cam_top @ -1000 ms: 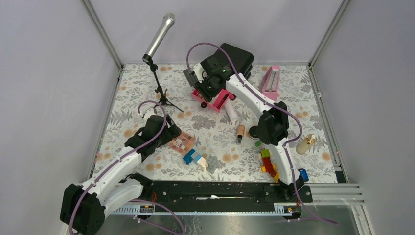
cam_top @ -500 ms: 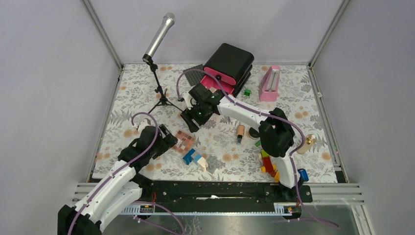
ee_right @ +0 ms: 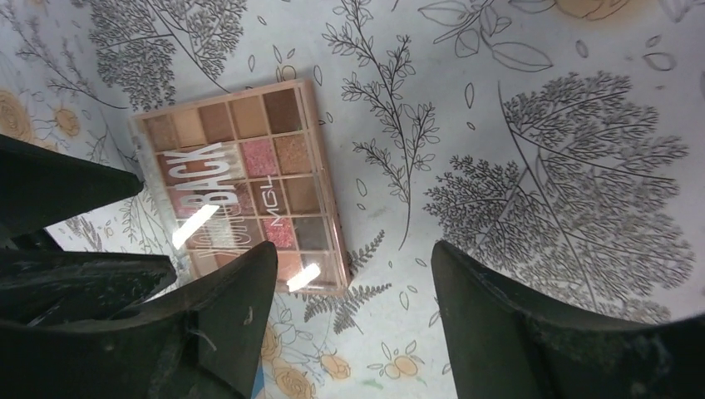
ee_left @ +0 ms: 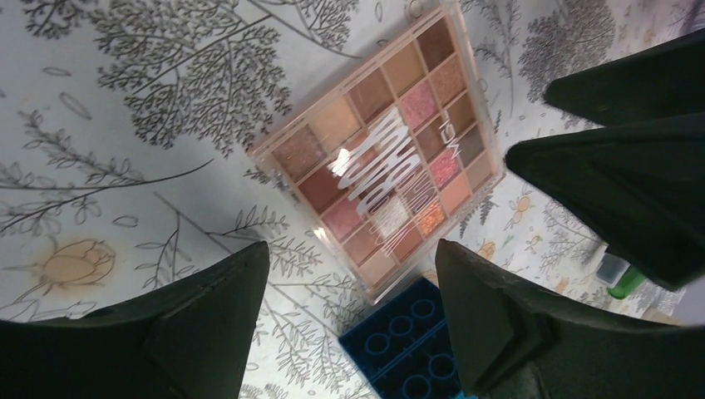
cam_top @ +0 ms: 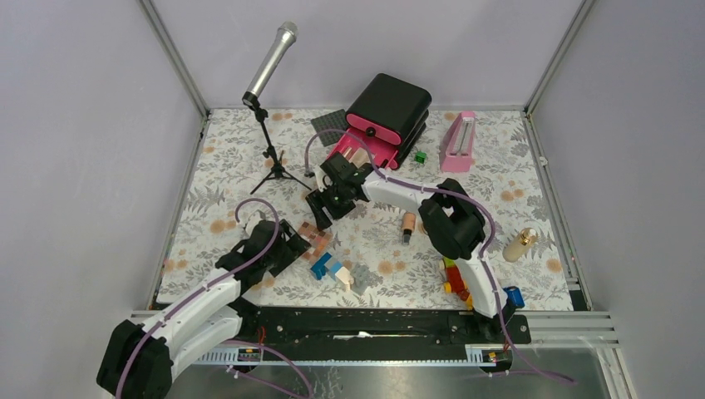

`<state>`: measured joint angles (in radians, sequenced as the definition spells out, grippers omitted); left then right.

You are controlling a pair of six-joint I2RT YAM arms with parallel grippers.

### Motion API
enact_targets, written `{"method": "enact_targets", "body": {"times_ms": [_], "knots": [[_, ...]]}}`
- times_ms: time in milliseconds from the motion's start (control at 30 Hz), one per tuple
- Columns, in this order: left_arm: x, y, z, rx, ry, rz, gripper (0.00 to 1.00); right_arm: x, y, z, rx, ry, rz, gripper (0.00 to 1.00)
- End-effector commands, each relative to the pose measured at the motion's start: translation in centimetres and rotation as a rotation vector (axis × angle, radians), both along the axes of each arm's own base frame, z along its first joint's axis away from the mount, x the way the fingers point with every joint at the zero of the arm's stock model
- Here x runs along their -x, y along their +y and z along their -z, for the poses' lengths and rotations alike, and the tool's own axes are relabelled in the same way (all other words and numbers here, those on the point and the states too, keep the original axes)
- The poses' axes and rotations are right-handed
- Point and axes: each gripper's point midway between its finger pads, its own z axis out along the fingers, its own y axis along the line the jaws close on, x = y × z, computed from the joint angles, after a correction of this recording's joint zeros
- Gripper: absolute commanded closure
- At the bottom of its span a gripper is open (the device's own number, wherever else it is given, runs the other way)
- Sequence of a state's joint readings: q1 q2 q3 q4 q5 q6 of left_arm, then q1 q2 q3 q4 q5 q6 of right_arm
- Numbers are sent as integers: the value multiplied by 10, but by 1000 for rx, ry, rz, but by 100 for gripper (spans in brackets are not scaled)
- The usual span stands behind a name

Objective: Organize the makeup
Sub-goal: Pick up the makeup from the center of the board.

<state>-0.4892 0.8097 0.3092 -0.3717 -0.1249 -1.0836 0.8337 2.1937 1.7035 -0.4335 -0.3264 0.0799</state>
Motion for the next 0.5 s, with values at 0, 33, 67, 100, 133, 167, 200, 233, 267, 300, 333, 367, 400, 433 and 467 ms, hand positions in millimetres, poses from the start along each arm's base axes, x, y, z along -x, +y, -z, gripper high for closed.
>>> {"method": "enact_targets", "body": {"times_ms": [0,33,67,100,133,167,200,233,267,300,333,367,400,433,467], "knots": [[-10,-9,1,47,-31,-14,21,0,11,6,-39,32,2,27],[-10,-9,4,45,-26,-12,23,2,10,8,-38,42,-1,29],[-10,-9,6,43,-23,-11,24,4,11,10,-44,52,-5,30],[-9,-9,8,38,-19,-8,26,6,11,12,-48,65,-7,32],[-9,-8,11,31,-14,-8,27,8,13,14,-56,75,-11,34],[-9,-7,12,25,-12,-7,28,11,13,15,-62,87,-13,35],[-9,-7,14,21,-10,-6,29,14,14,17,-66,97,-17,37],[-9,-7,16,17,-10,-7,31,17,15,18,-72,110,-21,39],[-10,-7,19,14,-9,-6,33,21,16,20,-75,122,-25,42],[-10,-7,21,11,-8,-4,35,25,16,21,-78,133,-27,43],[-11,-7,23,10,-5,-2,38,29,17,23,-77,142,-31,45],[-12,-8,25,10,-4,3,40,33,16,25,-74,150,-29,46],[-13,-10,26,9,-6,8,42,35,16,26,-75,154,-24,47],[-15,-11,27,6,-7,13,42,38,14,27,-77,161,-13,48],[-17,-12,28,2,-9,19,43,39,12,28,-79,165,2,49]]}}
